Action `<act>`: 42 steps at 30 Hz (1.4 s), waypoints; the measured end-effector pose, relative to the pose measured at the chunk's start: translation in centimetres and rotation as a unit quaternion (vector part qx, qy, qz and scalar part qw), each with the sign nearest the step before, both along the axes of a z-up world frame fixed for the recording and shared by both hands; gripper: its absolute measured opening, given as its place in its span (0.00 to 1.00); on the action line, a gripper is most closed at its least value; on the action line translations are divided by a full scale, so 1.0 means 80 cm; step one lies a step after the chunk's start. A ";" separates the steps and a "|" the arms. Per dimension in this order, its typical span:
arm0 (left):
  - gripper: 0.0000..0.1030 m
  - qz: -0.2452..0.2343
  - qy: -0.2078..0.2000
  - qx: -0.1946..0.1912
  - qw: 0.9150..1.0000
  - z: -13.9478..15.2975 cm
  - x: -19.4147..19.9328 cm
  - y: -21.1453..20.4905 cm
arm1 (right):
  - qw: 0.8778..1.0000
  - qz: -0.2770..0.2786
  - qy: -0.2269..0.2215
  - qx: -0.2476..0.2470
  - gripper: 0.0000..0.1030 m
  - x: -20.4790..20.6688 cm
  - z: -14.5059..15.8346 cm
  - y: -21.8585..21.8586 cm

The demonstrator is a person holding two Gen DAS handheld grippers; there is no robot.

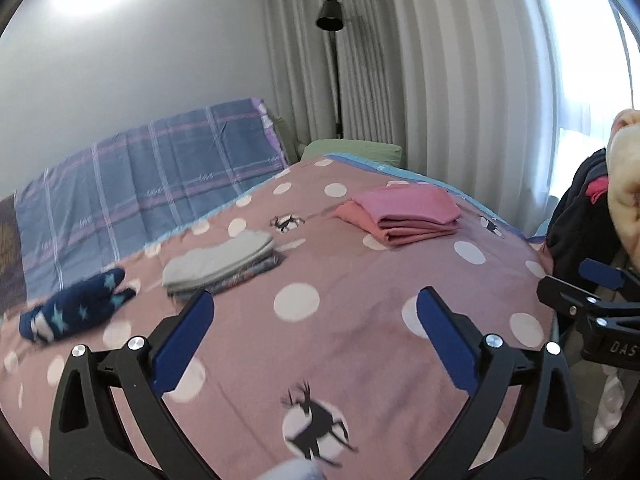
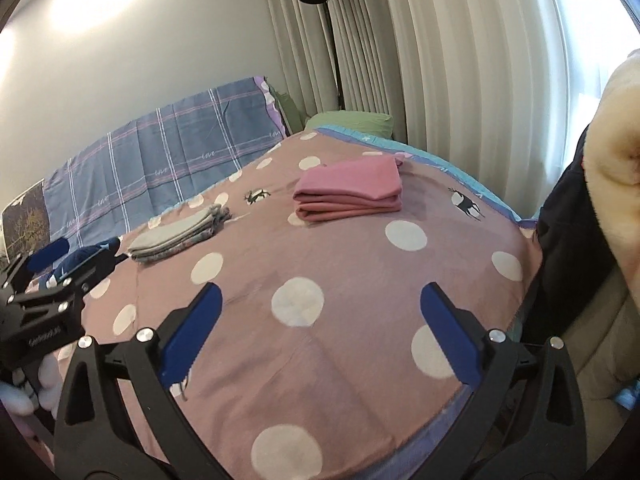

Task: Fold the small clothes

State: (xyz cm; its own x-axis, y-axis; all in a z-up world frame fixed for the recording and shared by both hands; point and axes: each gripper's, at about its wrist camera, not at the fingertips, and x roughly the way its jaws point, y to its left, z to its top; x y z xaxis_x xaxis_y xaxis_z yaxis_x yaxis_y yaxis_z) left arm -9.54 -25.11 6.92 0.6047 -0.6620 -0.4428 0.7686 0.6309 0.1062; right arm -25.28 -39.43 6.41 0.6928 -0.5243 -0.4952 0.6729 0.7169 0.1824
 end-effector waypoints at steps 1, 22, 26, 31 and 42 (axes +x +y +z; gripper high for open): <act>0.99 0.008 0.003 -0.001 1.000 0.001 -0.004 0.009 | 1.000 -0.001 -0.001 0.000 0.98 -0.001 0.002 0.003; 0.99 -0.022 0.030 0.001 0.999 -0.008 -0.032 0.053 | 1.000 -0.015 0.003 -0.003 0.98 -0.005 0.017 0.045; 0.99 -0.024 0.038 0.007 0.999 -0.014 -0.031 0.049 | 1.000 -0.017 0.007 -0.001 0.98 -0.007 0.014 0.042; 0.99 -0.025 0.040 0.011 0.999 -0.018 -0.028 0.047 | 1.000 -0.020 0.012 0.005 0.98 -0.005 0.010 0.037; 0.99 -0.027 0.043 0.015 0.999 -0.024 -0.024 0.044 | 1.000 -0.015 0.021 0.010 0.98 0.004 0.003 0.035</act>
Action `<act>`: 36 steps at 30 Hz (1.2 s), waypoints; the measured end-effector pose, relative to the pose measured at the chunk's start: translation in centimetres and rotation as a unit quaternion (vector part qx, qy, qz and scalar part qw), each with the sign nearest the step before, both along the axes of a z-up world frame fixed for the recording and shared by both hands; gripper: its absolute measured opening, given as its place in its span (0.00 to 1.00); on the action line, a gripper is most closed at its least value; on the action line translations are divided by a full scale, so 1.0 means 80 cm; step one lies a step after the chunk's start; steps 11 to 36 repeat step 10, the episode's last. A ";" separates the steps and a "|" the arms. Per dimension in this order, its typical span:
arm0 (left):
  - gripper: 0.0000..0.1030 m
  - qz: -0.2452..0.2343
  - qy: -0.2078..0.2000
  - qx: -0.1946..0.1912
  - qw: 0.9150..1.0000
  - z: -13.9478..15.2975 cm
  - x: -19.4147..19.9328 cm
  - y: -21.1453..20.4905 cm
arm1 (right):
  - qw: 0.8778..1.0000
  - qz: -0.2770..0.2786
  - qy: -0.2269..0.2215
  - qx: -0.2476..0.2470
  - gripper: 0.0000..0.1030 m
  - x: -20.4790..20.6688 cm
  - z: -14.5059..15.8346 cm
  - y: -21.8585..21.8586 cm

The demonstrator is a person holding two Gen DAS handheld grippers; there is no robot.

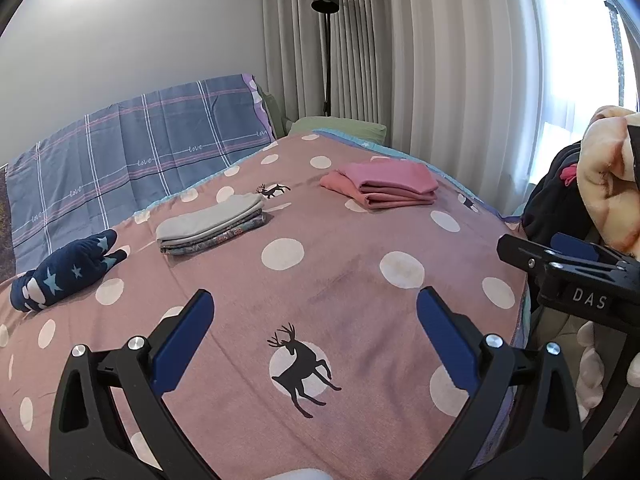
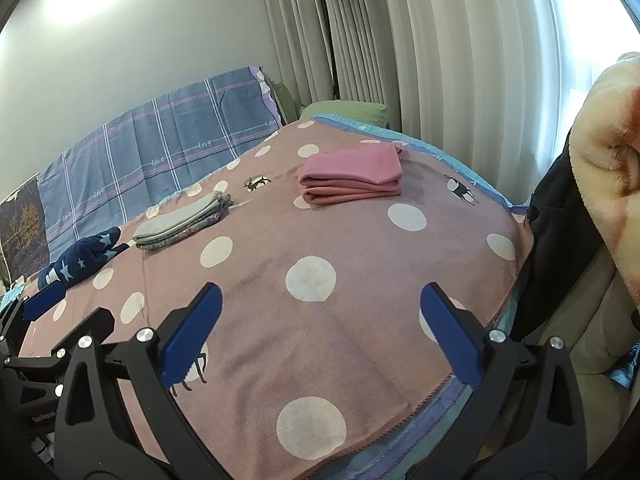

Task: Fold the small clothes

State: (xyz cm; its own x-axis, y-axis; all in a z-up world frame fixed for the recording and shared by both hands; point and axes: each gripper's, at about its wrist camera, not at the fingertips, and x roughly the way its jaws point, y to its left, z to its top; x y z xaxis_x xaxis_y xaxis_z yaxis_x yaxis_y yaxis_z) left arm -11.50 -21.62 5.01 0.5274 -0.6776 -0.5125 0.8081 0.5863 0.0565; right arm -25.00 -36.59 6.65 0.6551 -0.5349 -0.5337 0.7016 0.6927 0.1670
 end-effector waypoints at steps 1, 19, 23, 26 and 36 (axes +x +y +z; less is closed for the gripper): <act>0.99 0.000 0.000 0.001 1.000 -0.001 0.000 -0.001 | 1.000 0.000 0.001 0.000 0.98 0.000 0.000 0.000; 0.99 0.000 0.002 0.004 1.000 -0.006 0.000 0.001 | 1.000 0.002 0.003 -0.003 0.98 0.002 -0.001 0.002; 0.99 0.000 0.002 0.004 1.000 -0.006 0.000 0.001 | 1.000 0.002 0.003 -0.003 0.98 0.002 -0.001 0.002; 0.99 0.000 0.002 0.004 1.000 -0.006 0.000 0.001 | 1.000 0.002 0.003 -0.003 0.98 0.002 -0.001 0.002; 0.99 0.000 0.002 0.004 1.000 -0.006 0.000 0.001 | 1.000 0.002 0.003 -0.003 0.98 0.002 -0.001 0.002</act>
